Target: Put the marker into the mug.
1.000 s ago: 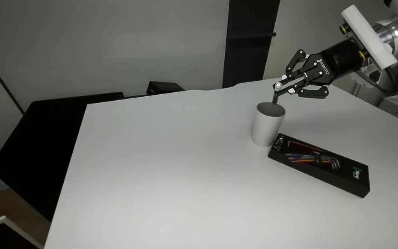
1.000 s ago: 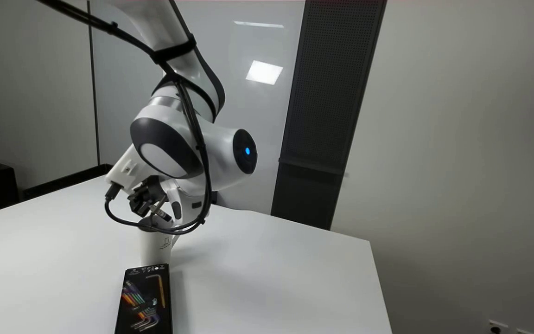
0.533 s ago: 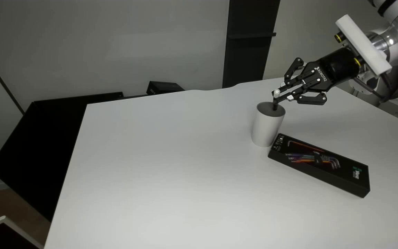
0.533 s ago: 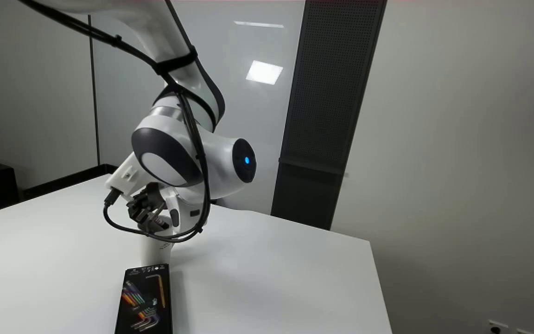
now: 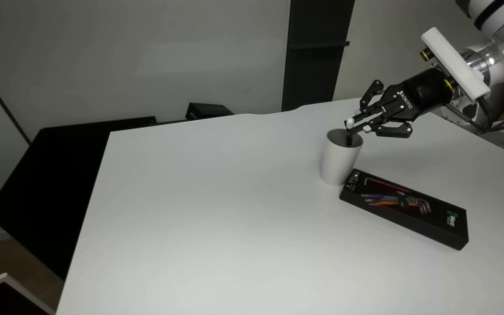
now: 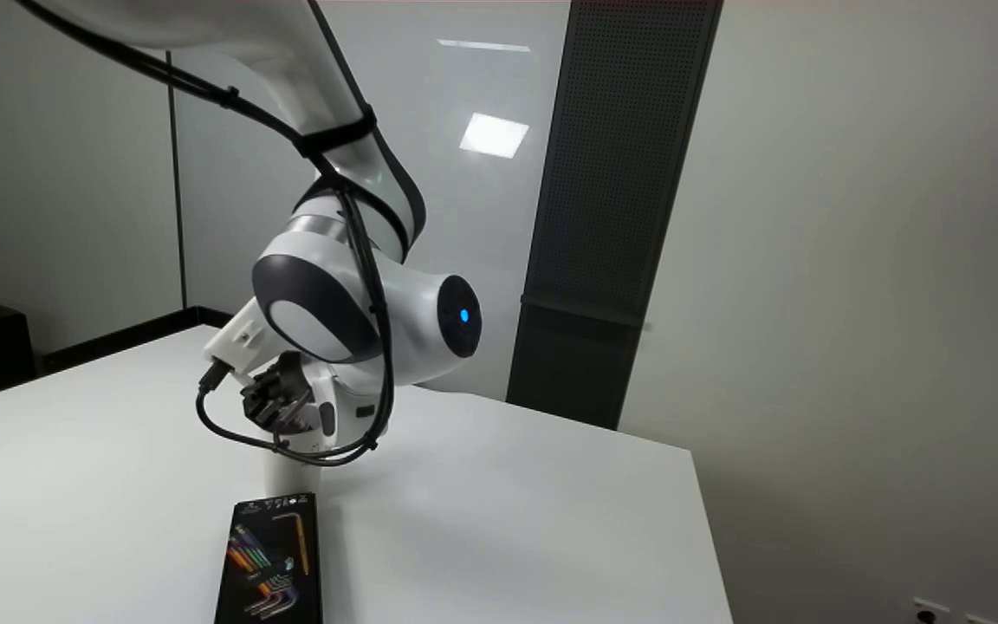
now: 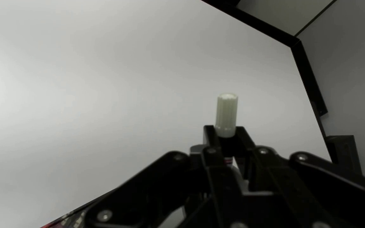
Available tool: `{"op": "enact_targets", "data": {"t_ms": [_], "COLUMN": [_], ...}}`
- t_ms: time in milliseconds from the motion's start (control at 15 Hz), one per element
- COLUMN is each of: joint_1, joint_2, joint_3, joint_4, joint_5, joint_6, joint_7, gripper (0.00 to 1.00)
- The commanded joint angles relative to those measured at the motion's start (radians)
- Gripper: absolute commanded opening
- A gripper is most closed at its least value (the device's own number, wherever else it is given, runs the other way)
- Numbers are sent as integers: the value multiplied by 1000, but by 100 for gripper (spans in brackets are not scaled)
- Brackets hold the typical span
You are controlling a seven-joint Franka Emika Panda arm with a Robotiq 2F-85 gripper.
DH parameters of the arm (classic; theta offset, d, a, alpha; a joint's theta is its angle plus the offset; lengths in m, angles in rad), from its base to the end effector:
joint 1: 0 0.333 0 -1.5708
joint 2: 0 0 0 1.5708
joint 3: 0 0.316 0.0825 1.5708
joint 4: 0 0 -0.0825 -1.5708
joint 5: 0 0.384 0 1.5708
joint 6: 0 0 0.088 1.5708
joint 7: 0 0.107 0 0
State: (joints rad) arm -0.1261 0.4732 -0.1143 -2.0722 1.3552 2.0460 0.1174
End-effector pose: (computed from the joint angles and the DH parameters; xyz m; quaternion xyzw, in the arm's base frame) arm 0.5593 -0.0821 0.1923 -0.6836 0.5455 0.1555 0.4593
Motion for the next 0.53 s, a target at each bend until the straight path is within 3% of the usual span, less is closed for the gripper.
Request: {"op": "enact_targets", "data": {"t_ms": [0,467], "joint_1": [5,32], "joint_2": [22,-11], "joint_3": [-3,2], "joint_4": [35,39], "joint_5": [13,-12], "joint_6": [11,60], "joint_7": [39,23], "gripper": [54,94]}}
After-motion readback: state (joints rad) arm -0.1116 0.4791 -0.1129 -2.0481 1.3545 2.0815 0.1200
